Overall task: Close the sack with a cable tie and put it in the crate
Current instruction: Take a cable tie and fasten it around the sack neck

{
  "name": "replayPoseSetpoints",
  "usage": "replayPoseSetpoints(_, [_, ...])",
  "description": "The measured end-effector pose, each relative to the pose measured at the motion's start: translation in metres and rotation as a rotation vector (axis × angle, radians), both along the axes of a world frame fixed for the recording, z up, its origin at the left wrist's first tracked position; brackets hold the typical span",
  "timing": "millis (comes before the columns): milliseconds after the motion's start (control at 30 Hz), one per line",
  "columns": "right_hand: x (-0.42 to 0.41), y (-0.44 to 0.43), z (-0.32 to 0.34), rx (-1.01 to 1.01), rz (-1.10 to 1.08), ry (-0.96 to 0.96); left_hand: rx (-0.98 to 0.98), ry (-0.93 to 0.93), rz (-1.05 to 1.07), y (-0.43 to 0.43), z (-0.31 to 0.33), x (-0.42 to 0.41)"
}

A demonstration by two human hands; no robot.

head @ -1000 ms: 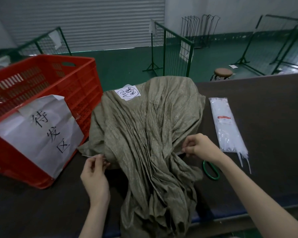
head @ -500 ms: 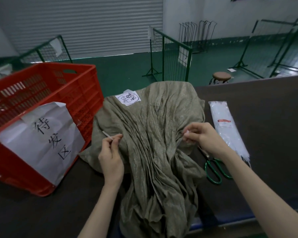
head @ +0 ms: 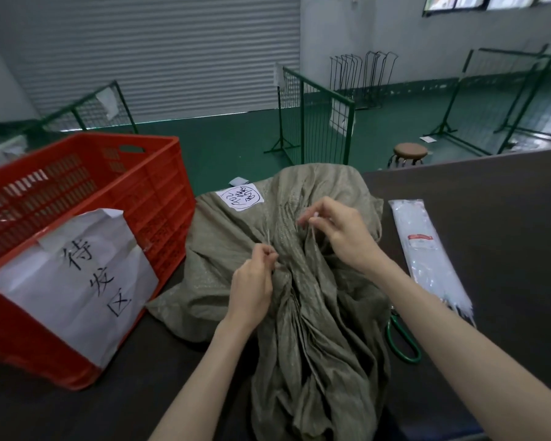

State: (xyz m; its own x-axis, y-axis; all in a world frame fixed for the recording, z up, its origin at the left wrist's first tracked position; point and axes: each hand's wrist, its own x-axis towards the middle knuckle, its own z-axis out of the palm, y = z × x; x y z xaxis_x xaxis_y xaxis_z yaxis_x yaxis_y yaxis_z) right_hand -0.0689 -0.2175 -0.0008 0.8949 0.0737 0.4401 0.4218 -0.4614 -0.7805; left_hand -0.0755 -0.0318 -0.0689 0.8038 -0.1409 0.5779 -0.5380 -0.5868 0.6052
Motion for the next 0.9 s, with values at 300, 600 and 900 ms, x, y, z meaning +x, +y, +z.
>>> replayPoseSetpoints(300, [0.034,0.038,-0.031,0.545,0.096,0.263,-0.509,0.310,-0.102,-0.019,-0.007,0.018])
replayPoseSetpoints(600, [0.035,0.032,-0.066,0.829,0.114,0.419,-0.636,0.454,-0.245,-0.023,-0.020,0.025])
replayPoseSetpoints(900, [0.041,0.029,-0.072,0.922,0.166,0.441,-0.615,0.537,-0.309,-0.020,-0.026,0.032])
